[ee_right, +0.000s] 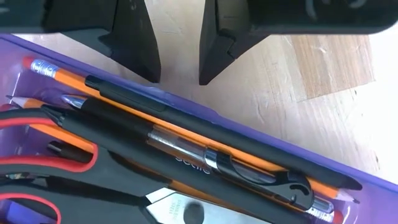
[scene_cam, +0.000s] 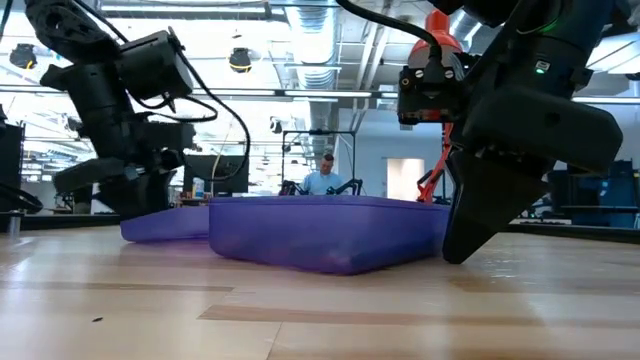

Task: Pick & place school supplies into a supply box
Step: Close the purple supply box

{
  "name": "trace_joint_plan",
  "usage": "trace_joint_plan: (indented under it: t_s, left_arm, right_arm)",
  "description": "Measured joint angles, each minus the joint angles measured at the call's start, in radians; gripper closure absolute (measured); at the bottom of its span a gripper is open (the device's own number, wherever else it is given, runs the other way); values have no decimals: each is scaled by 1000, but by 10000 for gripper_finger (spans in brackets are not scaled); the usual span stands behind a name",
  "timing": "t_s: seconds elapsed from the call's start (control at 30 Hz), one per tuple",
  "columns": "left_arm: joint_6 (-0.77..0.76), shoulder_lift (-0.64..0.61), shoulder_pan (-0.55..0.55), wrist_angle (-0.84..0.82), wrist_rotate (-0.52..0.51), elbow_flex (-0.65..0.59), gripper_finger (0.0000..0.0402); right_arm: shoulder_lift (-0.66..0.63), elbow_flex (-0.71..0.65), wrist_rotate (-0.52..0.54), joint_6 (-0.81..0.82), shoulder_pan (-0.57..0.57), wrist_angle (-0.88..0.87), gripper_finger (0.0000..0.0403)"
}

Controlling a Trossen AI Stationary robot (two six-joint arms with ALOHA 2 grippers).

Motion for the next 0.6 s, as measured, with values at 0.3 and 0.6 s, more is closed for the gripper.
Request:
trace_joint_plan:
  t_s: [0.3, 0.6]
  left_arm:
    - [-44, -3, 19, 52, 17, 1, 239]
    - [-40, 31, 17, 75, 90, 3, 239]
  right_arm:
    - [0, -1, -1, 3, 7, 8, 296]
    - [-7, -2, 16, -10, 8, -4, 296]
